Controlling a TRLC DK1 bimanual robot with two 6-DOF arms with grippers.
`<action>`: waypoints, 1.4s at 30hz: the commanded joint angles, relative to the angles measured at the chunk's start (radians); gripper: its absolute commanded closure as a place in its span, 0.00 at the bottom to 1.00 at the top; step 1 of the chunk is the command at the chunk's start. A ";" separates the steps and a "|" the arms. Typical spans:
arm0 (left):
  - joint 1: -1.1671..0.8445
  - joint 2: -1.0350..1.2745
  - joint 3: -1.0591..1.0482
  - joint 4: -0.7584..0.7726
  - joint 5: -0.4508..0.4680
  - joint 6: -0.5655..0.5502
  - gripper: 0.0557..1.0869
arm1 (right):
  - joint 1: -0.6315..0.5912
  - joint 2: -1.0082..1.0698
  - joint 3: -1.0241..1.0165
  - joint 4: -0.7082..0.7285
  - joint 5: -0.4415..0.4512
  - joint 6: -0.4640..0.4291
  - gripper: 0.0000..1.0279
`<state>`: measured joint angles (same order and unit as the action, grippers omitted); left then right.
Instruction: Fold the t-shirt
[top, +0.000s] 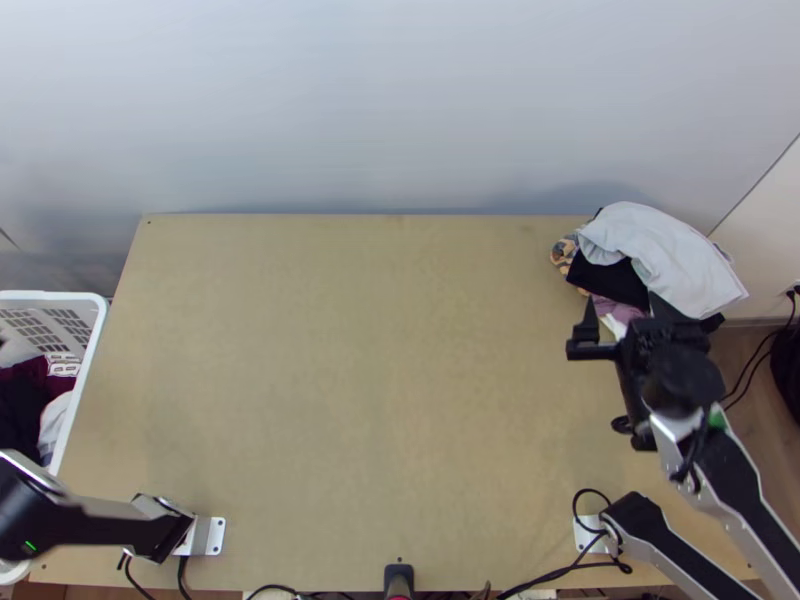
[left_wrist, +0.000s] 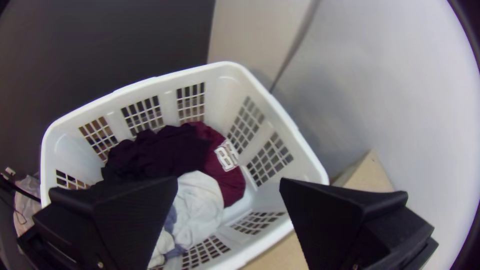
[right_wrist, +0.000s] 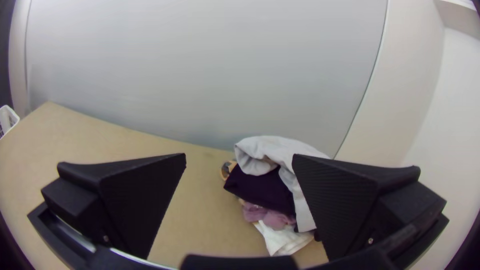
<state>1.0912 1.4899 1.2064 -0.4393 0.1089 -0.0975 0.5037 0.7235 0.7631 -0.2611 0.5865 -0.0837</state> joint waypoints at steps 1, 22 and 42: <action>0.263 0.306 0.171 -0.015 0.029 0.021 0.04 | -0.028 0.185 0.186 -0.187 0.001 0.078 0.04; 0.349 0.524 -0.120 0.090 -0.164 0.177 0.05 | -0.011 0.220 0.147 -0.147 -0.010 0.064 0.04; 0.346 0.520 -0.108 0.189 -0.115 0.191 0.95 | -0.008 0.215 0.125 -0.119 -0.010 0.041 0.04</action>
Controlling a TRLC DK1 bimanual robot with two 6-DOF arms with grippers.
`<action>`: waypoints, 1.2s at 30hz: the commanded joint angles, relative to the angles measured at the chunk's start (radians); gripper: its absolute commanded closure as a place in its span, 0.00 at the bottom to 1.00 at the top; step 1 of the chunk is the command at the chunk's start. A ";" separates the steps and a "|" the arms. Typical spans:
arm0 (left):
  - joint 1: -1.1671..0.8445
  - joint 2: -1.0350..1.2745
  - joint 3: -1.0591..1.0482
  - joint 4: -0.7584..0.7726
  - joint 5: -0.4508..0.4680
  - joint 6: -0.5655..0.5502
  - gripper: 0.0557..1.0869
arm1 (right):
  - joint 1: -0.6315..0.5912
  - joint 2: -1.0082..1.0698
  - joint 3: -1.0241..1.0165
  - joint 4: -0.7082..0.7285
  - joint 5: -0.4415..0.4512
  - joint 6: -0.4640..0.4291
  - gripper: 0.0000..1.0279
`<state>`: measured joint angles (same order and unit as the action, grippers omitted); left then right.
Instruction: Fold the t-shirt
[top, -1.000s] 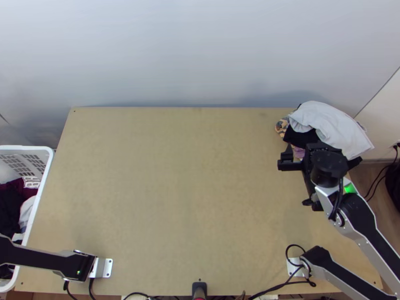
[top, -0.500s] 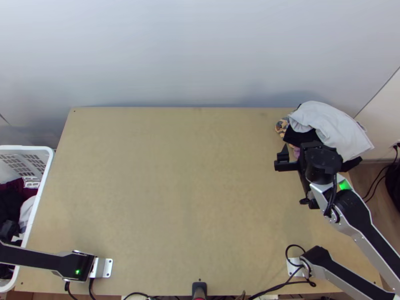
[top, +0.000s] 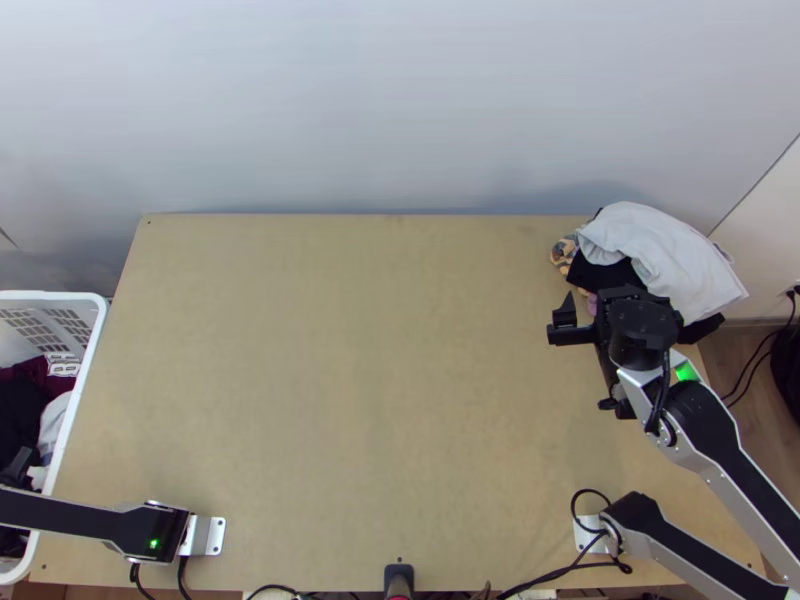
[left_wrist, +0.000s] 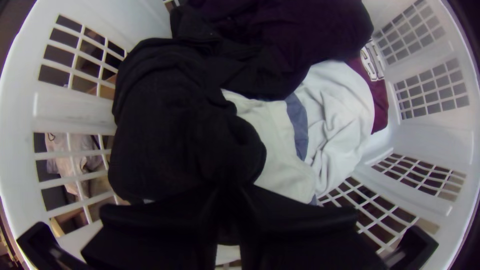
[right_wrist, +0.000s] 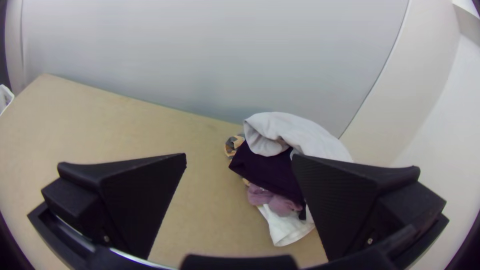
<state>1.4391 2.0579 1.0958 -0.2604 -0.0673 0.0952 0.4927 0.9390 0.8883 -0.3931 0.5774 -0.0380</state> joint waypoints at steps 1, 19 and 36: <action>-0.003 -0.068 0.003 0.007 0.077 -0.006 0.96 | 0.003 0.001 0.005 0.014 0.001 -0.005 0.04; -0.166 -0.436 0.415 -0.367 0.204 -0.123 0.96 | -0.008 0.007 0.060 0.036 0.001 -0.007 0.04; -0.712 -0.846 0.697 -0.605 0.268 -0.187 0.96 | -0.036 -0.011 0.092 0.025 0.001 -0.010 0.05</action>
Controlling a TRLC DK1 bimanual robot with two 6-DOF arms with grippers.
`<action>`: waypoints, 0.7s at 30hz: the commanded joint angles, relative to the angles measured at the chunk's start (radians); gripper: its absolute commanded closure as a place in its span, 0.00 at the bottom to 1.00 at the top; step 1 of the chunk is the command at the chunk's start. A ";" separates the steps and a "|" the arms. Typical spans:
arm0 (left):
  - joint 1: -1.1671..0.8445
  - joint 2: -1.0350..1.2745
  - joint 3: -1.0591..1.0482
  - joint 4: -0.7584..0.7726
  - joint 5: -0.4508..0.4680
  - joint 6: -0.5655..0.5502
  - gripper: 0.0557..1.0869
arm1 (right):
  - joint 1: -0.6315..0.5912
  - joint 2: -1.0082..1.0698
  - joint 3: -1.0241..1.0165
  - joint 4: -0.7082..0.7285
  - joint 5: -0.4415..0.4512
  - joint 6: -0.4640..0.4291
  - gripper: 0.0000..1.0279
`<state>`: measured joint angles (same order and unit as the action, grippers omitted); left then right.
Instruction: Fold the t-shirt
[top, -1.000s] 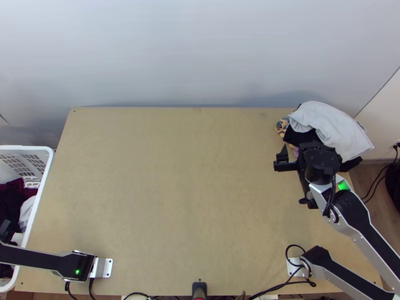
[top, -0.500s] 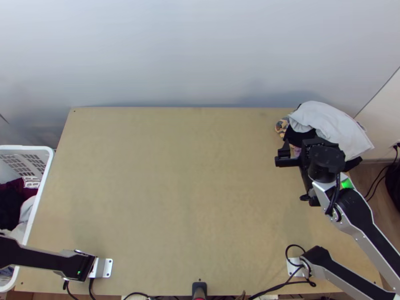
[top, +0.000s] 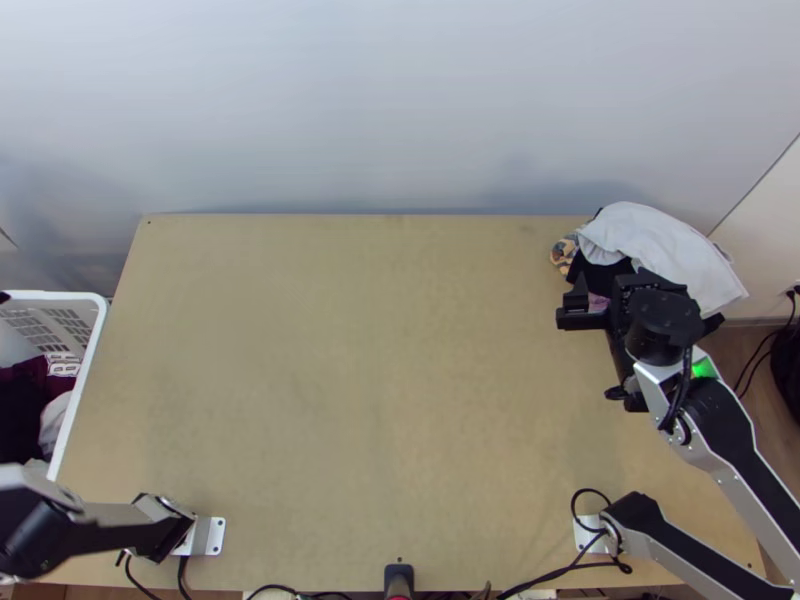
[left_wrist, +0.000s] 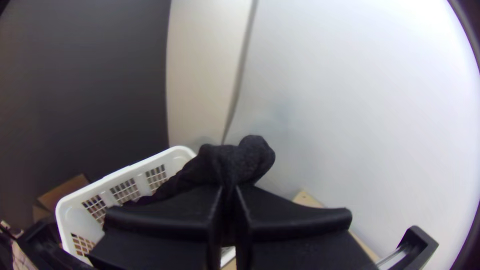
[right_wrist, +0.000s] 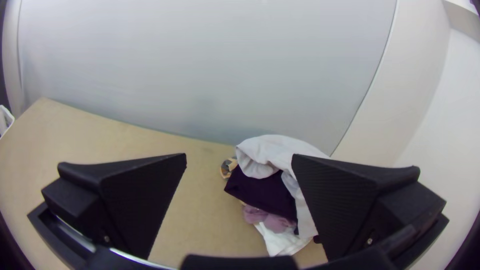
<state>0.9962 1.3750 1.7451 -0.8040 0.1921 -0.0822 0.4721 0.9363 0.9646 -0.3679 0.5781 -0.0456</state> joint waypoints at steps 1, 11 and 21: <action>-0.330 -0.186 0.036 -0.061 0.009 -0.019 0.96 | -0.021 -0.011 0.017 0.006 0.000 0.000 0.05; -1.113 -0.271 -0.243 -0.024 -0.049 -0.281 0.96 | -0.058 -0.047 0.013 -0.020 0.000 0.000 0.04; -1.757 -0.136 -0.432 0.109 -0.227 -0.292 0.96 | -0.109 -0.057 0.002 -0.029 0.000 0.009 0.04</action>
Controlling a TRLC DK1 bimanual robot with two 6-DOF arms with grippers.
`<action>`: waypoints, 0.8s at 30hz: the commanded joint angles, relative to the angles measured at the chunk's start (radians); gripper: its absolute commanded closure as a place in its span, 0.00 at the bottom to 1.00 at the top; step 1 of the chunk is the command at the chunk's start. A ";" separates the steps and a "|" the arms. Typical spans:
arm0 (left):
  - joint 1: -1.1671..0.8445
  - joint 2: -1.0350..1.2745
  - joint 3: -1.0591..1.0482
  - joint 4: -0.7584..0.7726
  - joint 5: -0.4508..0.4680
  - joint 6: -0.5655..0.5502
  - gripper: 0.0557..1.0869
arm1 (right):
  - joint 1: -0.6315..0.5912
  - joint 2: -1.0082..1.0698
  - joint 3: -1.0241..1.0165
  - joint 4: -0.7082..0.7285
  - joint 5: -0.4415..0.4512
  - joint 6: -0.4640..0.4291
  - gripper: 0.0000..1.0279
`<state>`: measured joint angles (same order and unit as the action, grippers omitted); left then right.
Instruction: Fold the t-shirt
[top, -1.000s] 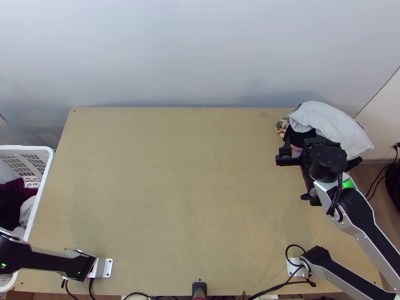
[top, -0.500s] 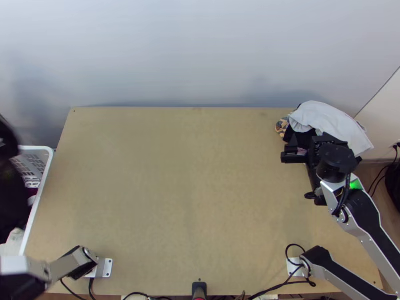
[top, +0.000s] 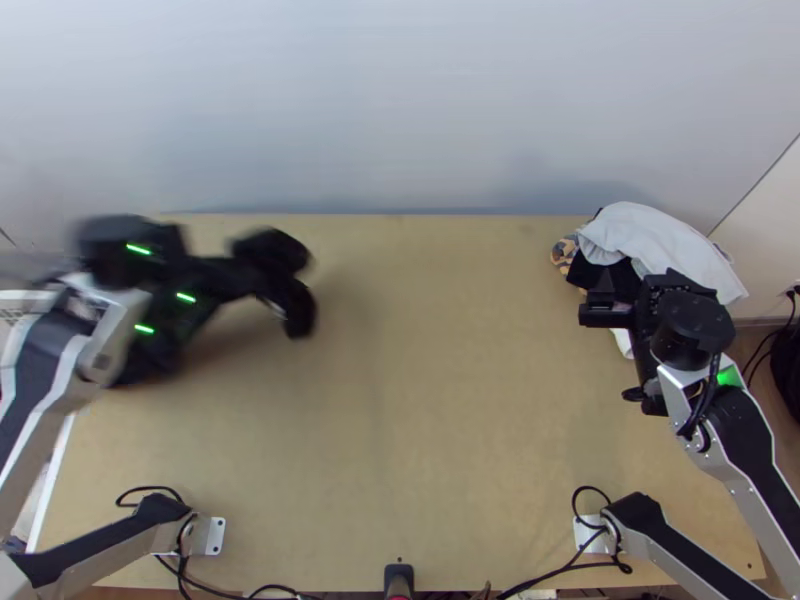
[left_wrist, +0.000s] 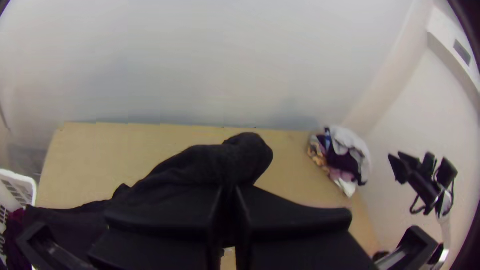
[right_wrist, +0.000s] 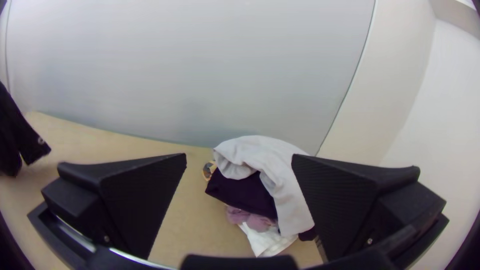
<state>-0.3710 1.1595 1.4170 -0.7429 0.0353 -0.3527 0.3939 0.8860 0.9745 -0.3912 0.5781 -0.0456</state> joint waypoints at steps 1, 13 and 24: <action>-0.427 0.101 -0.107 0.048 -0.071 -0.015 0.96 | -0.035 -0.007 -0.008 -0.006 0.000 0.010 0.05; -0.821 0.440 -0.003 0.125 -0.063 -0.019 0.96 | -0.105 -0.012 -0.014 -0.066 -0.001 0.055 0.05; -0.941 0.569 0.180 0.065 -0.034 -0.072 0.25 | -0.138 0.045 -0.010 -0.043 -0.011 0.078 0.09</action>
<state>-1.2499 1.6466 1.4654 -0.6209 -0.0078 -0.4015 0.2737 0.8974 0.9569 -0.4500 0.5739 0.0166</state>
